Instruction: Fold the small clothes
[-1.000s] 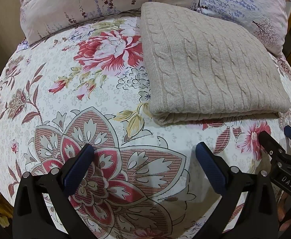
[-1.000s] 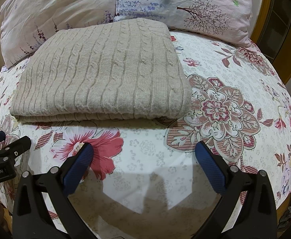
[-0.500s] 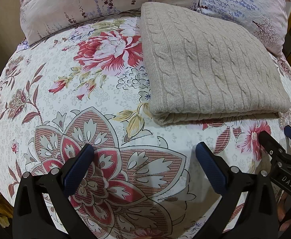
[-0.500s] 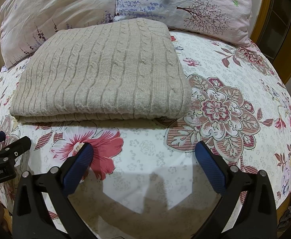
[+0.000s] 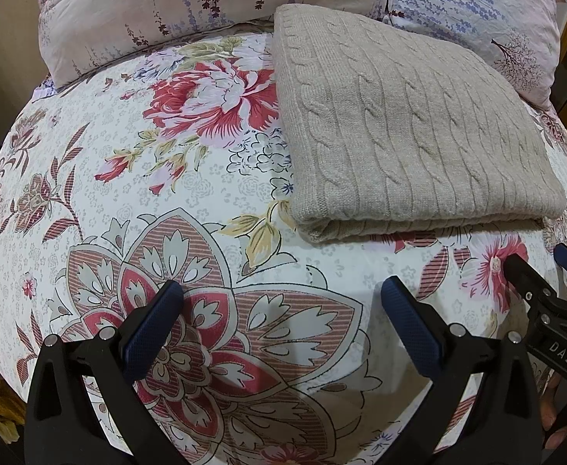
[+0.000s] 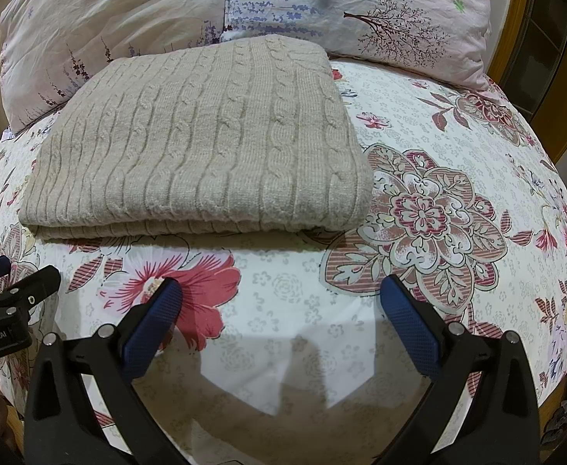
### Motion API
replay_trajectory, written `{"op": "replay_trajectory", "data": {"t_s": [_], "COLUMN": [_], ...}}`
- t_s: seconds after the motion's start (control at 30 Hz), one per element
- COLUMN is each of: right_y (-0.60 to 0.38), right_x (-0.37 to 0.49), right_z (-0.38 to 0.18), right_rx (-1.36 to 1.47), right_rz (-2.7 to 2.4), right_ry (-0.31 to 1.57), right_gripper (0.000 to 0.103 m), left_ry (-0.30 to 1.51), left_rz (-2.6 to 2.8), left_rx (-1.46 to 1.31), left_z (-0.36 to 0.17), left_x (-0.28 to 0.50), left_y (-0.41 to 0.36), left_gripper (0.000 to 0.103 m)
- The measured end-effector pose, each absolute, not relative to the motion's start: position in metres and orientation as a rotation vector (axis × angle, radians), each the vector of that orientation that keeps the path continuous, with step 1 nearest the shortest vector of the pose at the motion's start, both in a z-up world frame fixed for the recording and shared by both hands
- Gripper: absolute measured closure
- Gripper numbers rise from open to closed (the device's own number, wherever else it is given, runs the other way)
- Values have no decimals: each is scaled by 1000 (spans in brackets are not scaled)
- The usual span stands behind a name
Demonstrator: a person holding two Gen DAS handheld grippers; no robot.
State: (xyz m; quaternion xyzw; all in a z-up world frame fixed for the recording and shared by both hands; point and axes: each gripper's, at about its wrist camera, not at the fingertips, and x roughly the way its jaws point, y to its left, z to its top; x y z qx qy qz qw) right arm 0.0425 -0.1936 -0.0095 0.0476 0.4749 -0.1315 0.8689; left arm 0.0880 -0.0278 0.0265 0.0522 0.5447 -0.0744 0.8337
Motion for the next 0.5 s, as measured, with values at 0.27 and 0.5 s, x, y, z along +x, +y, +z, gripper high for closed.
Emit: {"op": "replay_trajectory", "data": {"t_s": [0.27,0.5], "right_y": [-194,-194], "right_x": [43,43], "right_z": [-9,-9], "right_rx": [98,98], "right_rz": [-273,-272], "right_ry": [994,994], "right_gripper": [2,2], "left_ry": [1160,1160], "left_rz": [-156,-158], "left_rx": [110,111], "left_z": [26,26], "left_x": [89,89], "left_y": [-28,-28], "left_gripper": [1,1]}}
